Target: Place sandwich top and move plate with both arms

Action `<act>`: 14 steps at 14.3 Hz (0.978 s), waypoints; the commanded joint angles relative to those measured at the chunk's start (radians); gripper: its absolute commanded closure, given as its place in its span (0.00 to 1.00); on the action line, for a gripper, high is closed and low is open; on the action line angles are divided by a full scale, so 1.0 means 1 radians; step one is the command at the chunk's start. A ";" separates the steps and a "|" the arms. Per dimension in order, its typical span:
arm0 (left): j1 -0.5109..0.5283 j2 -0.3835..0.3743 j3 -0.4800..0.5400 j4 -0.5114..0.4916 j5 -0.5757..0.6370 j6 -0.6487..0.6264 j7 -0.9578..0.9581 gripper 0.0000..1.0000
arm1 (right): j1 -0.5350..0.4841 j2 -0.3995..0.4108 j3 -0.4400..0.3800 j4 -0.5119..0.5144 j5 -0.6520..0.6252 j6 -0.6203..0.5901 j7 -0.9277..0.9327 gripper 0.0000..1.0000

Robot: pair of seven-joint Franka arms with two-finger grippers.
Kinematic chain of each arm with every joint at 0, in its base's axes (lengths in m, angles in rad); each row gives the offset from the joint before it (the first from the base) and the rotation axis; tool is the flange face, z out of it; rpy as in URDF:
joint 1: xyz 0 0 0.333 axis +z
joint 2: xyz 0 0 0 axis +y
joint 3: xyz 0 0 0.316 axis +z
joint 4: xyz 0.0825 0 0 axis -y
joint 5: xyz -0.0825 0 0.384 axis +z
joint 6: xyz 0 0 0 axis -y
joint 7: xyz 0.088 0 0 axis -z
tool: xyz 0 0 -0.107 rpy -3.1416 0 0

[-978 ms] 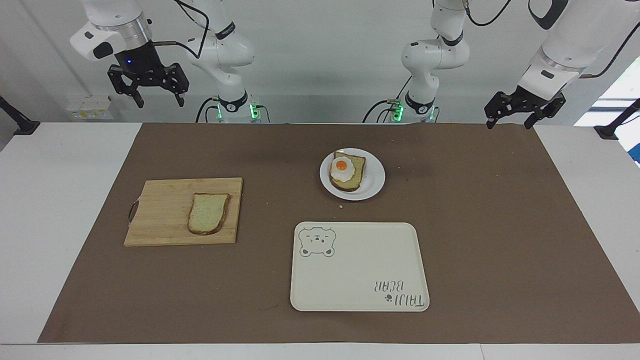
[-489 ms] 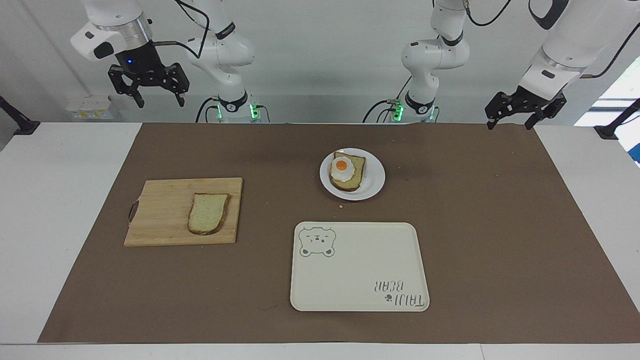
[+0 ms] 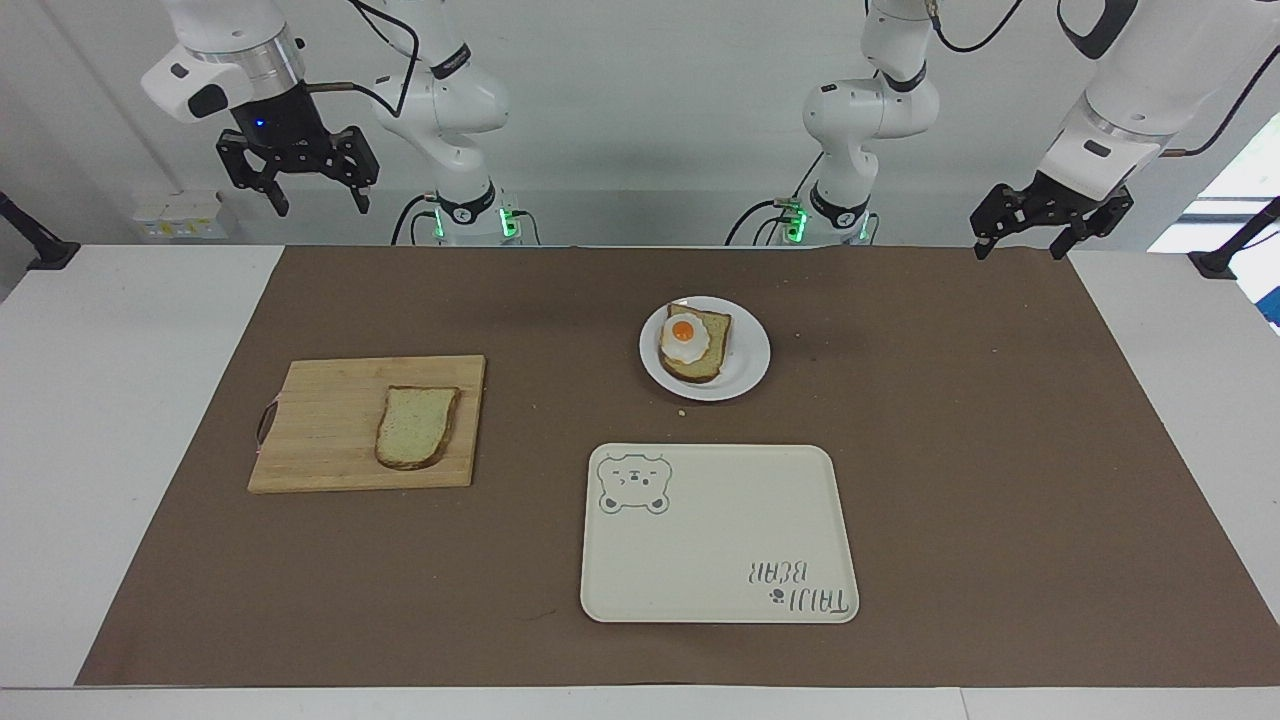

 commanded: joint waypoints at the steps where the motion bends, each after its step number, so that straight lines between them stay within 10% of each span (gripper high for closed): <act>1: 0.000 -0.023 0.002 -0.034 -0.008 0.023 0.005 0.00 | -0.004 -0.019 0.004 -0.021 -0.002 0.006 -0.007 0.00; 14: -0.002 -0.030 0.003 -0.045 -0.008 0.019 0.003 0.00 | -0.005 -0.019 0.004 -0.021 -0.002 0.006 -0.010 0.00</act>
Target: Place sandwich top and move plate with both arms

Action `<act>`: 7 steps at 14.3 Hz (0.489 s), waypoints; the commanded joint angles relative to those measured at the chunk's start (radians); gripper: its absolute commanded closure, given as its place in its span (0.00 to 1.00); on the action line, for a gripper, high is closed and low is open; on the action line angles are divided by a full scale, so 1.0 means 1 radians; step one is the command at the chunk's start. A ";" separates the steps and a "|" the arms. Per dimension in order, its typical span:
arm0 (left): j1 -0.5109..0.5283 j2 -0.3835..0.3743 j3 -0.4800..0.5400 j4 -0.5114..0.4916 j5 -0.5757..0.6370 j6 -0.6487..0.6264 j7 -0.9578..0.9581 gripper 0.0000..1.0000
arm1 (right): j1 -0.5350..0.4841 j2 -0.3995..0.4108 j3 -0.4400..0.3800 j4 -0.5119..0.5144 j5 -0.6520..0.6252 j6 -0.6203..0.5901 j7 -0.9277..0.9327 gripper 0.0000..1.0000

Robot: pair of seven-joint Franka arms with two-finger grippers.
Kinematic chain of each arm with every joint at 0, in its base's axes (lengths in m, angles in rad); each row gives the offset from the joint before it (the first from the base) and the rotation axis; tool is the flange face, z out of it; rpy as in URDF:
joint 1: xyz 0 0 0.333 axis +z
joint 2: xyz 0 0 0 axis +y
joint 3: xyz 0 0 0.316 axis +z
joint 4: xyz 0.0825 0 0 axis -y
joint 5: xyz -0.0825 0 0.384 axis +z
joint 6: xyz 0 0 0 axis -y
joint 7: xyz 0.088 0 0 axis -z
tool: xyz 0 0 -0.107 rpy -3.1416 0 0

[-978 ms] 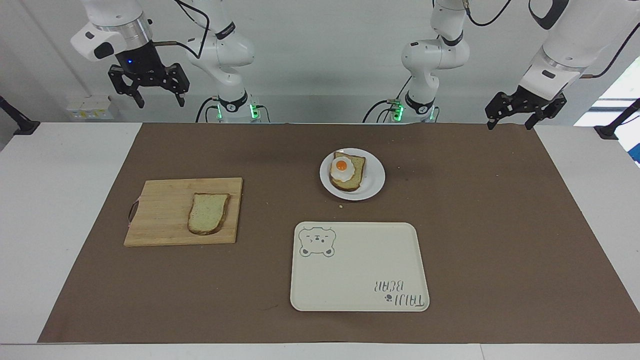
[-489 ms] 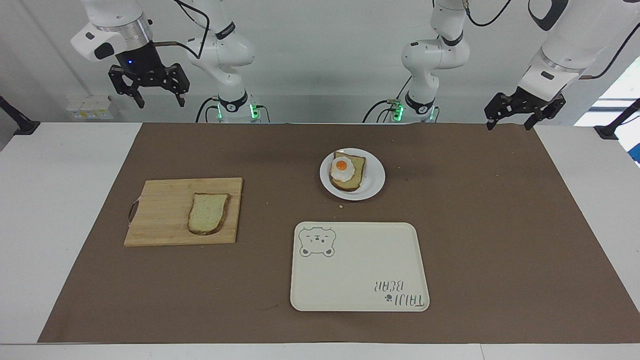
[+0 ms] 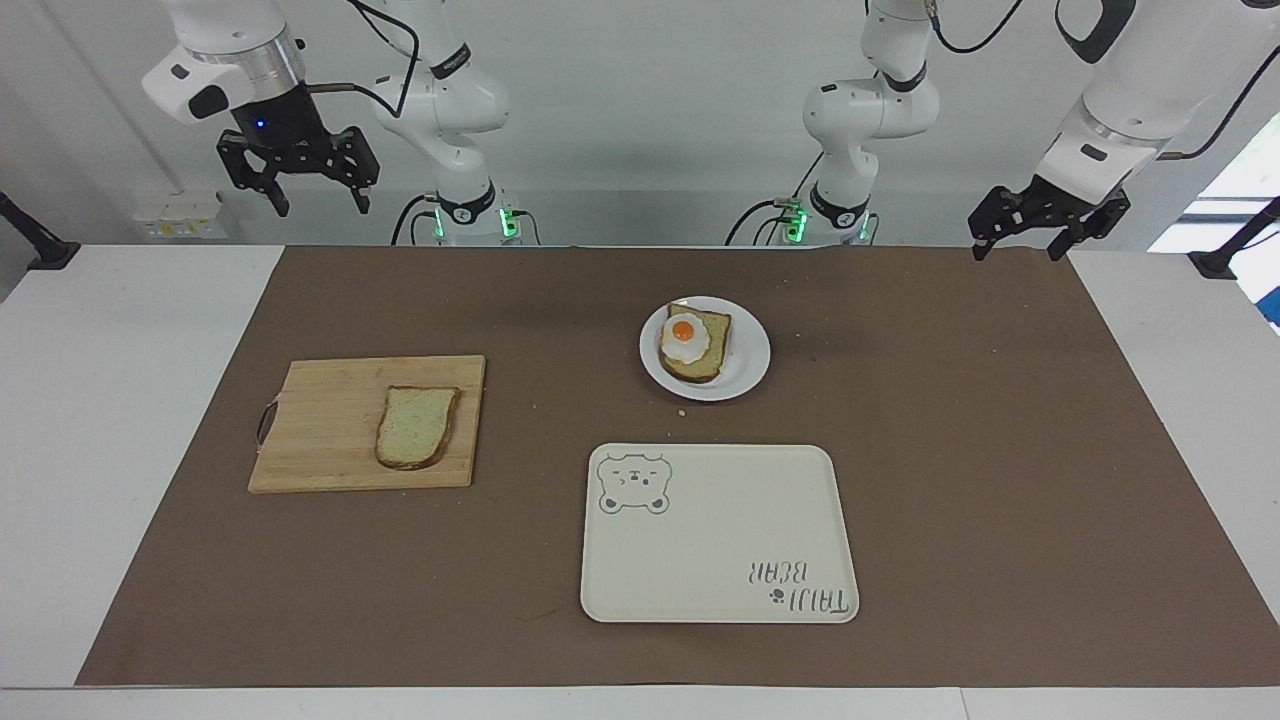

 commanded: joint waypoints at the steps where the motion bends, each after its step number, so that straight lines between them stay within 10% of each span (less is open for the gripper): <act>1: -0.002 -0.029 0.003 -0.036 -0.008 0.019 0.003 0.00 | -0.005 -0.019 0.004 -0.019 -0.002 0.006 -0.010 0.00; 7: -0.003 -0.030 0.004 -0.040 -0.008 0.019 0.003 0.00 | -0.005 -0.019 0.004 -0.019 0.001 0.006 -0.010 0.00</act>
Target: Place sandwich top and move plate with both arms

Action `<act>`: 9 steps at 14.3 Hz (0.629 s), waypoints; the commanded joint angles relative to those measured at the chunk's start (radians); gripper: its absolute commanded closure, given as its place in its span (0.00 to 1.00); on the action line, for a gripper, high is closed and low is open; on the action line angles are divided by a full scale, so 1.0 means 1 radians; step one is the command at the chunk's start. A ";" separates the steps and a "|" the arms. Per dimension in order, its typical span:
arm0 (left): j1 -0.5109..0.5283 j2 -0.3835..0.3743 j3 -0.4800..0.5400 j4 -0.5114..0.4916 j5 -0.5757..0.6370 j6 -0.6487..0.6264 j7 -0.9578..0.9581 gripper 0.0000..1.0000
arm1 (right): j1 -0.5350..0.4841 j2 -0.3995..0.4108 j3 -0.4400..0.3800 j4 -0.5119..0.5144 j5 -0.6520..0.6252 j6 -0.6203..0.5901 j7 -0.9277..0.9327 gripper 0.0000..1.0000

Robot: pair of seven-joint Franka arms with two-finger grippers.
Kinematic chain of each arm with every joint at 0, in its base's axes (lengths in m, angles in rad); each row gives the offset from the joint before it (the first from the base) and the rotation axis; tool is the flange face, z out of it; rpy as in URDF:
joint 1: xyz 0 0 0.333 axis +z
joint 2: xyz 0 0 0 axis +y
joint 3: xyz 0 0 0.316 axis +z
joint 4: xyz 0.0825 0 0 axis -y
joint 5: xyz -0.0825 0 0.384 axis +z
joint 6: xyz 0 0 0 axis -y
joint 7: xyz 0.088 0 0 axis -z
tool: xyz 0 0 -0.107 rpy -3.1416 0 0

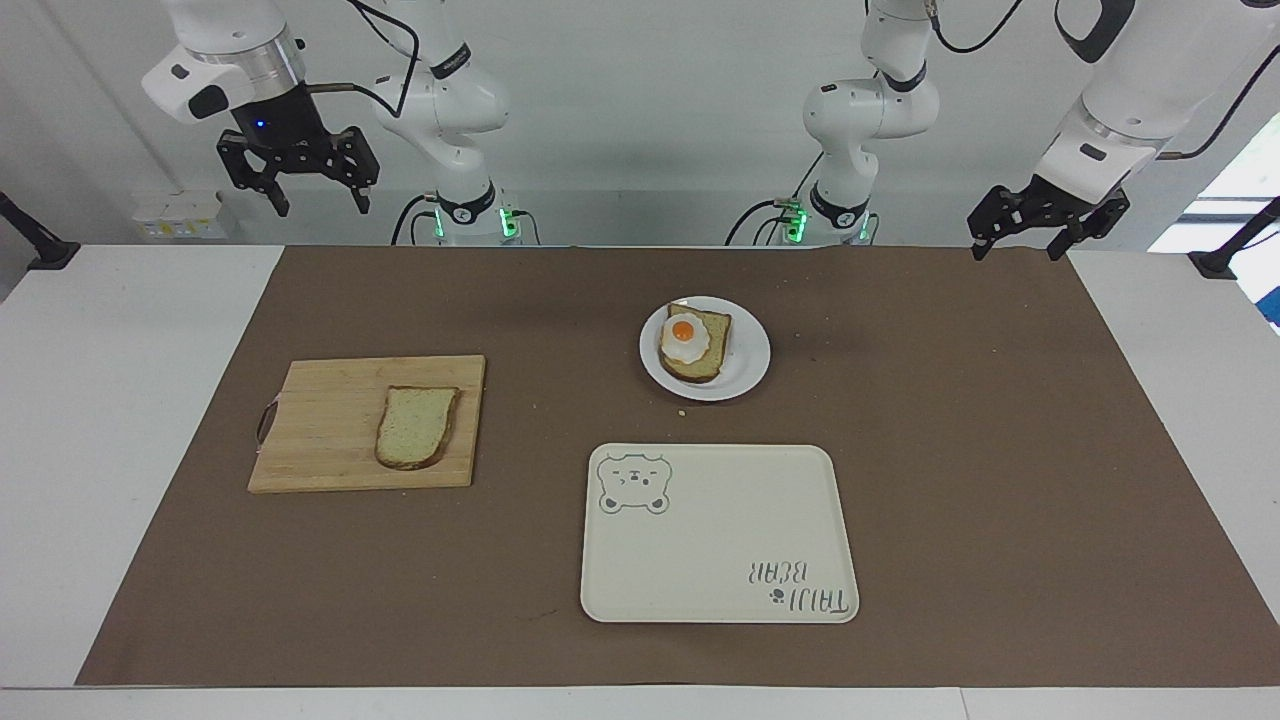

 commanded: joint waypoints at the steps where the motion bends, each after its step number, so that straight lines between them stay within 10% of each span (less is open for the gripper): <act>1: -0.003 -0.029 0.005 -0.039 -0.008 0.019 0.001 0.00 | -0.005 -0.019 0.004 -0.019 0.010 0.007 -0.008 0.00; 9: -0.005 -0.042 0.003 -0.059 -0.008 0.030 0.001 0.00 | -0.002 -0.016 0.006 -0.098 0.061 0.092 -0.002 0.00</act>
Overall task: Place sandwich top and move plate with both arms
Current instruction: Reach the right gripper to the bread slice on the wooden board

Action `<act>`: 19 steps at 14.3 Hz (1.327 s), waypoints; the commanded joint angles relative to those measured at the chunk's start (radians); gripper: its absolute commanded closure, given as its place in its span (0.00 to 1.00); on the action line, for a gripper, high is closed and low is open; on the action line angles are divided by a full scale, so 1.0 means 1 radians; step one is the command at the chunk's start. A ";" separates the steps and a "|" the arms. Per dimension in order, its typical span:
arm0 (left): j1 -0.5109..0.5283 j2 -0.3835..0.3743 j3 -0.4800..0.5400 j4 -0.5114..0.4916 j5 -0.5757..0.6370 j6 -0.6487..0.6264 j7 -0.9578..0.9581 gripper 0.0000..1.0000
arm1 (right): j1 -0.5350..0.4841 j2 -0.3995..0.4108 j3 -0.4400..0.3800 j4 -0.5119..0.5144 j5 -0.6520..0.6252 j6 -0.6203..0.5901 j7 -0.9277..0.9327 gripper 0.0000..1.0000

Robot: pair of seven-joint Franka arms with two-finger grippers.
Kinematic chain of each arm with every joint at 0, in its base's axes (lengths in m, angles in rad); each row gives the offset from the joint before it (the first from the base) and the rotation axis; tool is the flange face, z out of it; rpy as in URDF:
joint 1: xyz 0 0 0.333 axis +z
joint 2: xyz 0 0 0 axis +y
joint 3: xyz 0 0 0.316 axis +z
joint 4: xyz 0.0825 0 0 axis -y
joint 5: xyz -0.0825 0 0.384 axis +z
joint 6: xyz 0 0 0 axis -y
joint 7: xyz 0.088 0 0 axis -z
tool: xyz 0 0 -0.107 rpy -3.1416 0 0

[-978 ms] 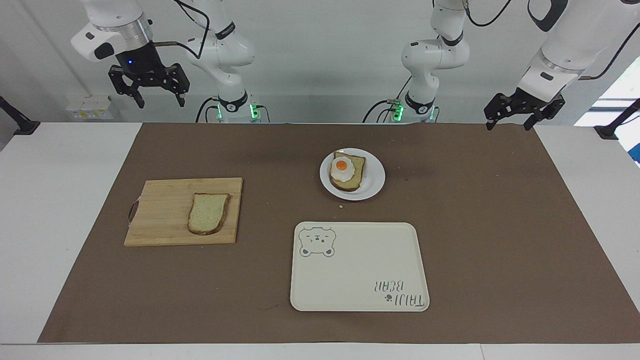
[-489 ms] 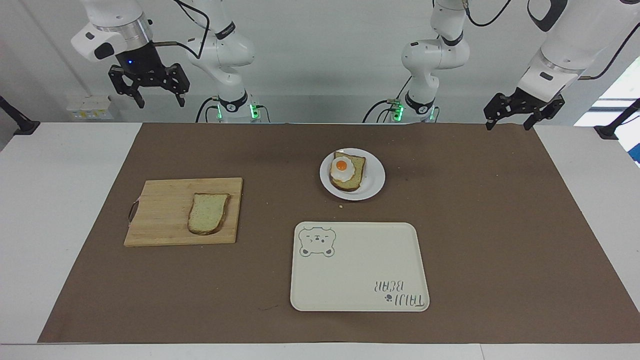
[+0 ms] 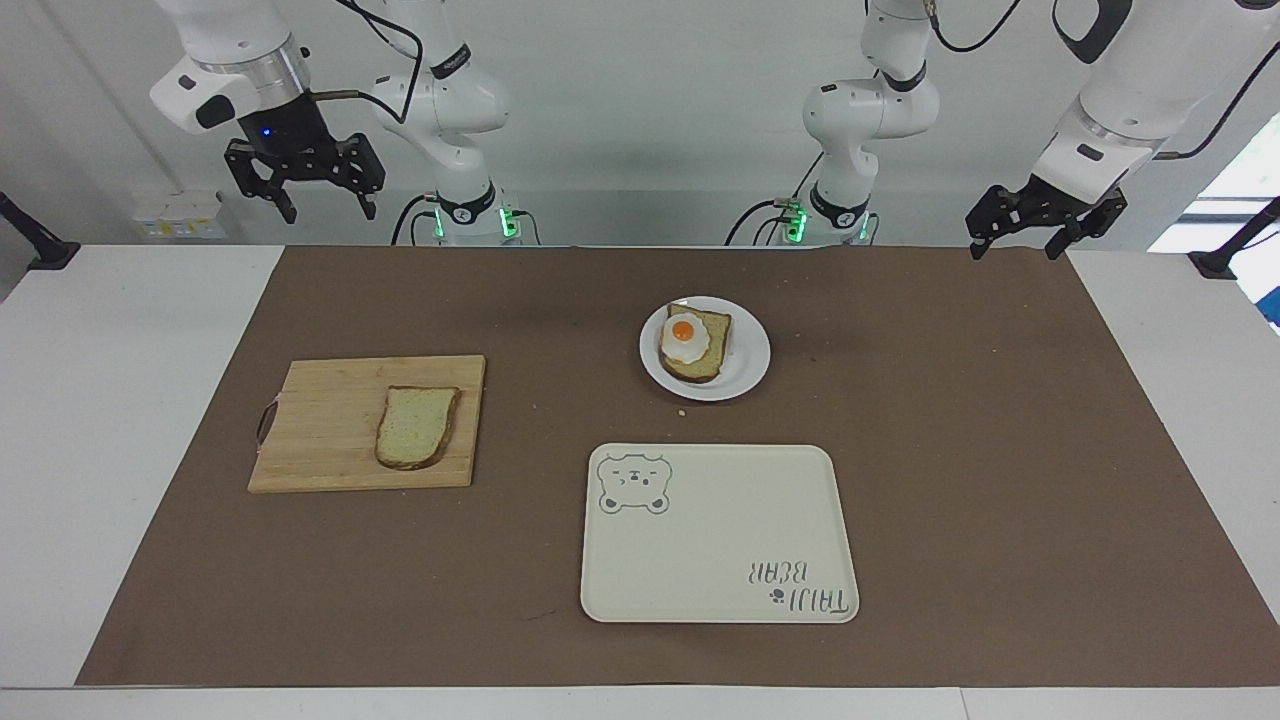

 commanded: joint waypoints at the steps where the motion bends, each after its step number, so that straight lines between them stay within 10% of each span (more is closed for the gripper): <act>1: -0.006 -0.033 0.004 -0.044 -0.010 0.032 0.001 0.00 | -0.003 -0.017 0.003 -0.077 0.041 0.074 -0.002 0.00; 19: -0.011 -0.033 0.006 -0.047 -0.064 0.077 -0.015 0.00 | -0.012 0.198 0.003 -0.338 0.086 0.574 -0.050 0.00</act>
